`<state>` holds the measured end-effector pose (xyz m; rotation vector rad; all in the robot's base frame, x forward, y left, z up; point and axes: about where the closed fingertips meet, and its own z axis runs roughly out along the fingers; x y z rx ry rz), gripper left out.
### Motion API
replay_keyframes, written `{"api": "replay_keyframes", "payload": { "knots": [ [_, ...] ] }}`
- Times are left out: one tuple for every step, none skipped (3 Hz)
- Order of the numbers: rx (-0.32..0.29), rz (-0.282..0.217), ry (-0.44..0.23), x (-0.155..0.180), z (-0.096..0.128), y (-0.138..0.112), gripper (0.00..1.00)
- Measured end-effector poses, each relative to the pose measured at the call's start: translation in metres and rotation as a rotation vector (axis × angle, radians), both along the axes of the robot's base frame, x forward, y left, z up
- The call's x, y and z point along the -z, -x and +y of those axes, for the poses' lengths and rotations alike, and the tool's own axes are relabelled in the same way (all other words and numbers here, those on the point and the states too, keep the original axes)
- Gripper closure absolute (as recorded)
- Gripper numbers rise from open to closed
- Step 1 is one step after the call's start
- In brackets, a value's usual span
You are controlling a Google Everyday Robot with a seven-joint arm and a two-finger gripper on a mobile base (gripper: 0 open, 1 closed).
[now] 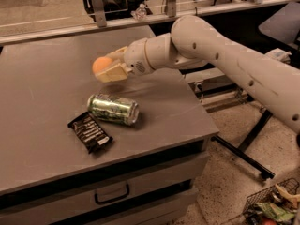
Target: Move orange near green can
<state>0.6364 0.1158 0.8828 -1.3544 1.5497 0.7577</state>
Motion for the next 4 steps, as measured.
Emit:
{"api": "replay_keyframes", "payload": {
  "knots": [
    [0.099,0.005,0.058,-0.006,-0.05,0.011,1.0],
    [0.125,0.005,0.086,-0.013,-0.091,0.022,1.0],
    [0.091,0.004,0.098,-0.017,-0.124,0.033,1.0],
    [0.057,0.003,0.088,-0.014,-0.131,0.038,1.0]
  ]
}}
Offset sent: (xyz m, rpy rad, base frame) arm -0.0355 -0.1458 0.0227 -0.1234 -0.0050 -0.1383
